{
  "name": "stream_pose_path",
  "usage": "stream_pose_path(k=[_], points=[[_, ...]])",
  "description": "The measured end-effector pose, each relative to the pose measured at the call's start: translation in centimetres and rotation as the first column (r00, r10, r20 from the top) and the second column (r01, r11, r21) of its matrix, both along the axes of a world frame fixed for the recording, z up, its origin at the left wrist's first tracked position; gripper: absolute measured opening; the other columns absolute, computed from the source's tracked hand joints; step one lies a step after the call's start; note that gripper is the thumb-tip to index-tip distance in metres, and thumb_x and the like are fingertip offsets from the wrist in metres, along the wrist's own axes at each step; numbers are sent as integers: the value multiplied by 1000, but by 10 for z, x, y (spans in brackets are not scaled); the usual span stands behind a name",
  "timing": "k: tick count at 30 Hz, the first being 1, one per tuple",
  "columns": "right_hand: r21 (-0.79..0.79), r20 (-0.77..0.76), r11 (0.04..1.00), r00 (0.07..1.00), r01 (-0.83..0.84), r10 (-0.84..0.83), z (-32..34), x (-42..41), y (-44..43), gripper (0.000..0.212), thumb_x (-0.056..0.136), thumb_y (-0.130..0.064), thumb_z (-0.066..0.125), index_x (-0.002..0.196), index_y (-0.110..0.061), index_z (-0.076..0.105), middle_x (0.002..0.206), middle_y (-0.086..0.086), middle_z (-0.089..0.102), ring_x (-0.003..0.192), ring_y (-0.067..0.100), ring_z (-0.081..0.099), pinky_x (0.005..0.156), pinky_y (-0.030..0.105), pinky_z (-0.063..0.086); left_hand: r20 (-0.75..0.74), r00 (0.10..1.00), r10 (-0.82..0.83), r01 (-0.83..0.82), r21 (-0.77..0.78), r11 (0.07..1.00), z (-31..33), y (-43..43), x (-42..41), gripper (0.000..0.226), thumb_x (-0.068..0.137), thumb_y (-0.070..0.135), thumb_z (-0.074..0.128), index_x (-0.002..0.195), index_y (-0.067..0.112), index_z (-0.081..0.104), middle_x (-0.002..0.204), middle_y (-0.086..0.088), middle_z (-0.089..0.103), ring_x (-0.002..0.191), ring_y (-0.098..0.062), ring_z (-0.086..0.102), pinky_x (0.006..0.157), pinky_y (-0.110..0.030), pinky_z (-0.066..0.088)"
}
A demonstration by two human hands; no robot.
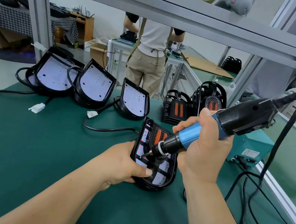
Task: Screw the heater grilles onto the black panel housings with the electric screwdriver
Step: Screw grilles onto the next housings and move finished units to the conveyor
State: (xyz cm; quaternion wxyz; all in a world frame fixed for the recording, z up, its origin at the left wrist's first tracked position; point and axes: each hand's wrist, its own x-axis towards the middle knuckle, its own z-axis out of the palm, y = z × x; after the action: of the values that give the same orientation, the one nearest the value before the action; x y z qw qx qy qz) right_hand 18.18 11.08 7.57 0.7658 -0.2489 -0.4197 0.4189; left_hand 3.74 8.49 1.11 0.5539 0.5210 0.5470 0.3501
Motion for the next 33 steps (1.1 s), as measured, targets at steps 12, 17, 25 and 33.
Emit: stream_pose_path(k=[12, 17, 25, 33], points=[[-18, -34, 1000, 999, 3, -4, -6, 0, 1, 11, 80, -18, 64, 74, -20, 55, 52, 6, 52, 48, 26, 53, 62, 41, 46, -23, 1000, -2, 1, -33, 999, 8, -4, 1, 31, 85, 5, 71, 111, 20, 65, 110, 0, 75, 102, -14, 69, 69, -21, 53], [-22, -131, 999, 991, -24, 21, -11, 10, -1, 5, 82, -16, 62, 82, -21, 60, 53, 4, 54, 48, 23, 55, 63, 39, 50, -12, 1000, 3, -4, -45, 999, 11, -7, 3, 37, 81, 9, 77, 114, 19, 65, 107, 2, 75, 105, -14, 69, 73, -24, 53], [-89, -293, 955, 909, 284, -297, -3, 57, 17, 9, 78, -18, 66, 77, -25, 61, 56, 5, 52, 47, 25, 53, 63, 40, 52, -217, 976, -24, 4, -92, 996, 29, -22, -18, 72, 63, 35, 82, 128, 23, 52, 114, 4, 71, 104, -11, 65, 78, -32, 58], [-147, -219, 858, 829, 493, -514, -12, 81, 26, 21, 79, -19, 69, 91, -17, 51, 58, -2, 56, 54, 24, 52, 58, 32, 54, -776, 515, 365, 284, 556, 781, 62, 4, 53, 25, 92, 36, 59, 116, 33, 67, 108, 7, 67, 108, -20, 60, 87, -34, 50]])
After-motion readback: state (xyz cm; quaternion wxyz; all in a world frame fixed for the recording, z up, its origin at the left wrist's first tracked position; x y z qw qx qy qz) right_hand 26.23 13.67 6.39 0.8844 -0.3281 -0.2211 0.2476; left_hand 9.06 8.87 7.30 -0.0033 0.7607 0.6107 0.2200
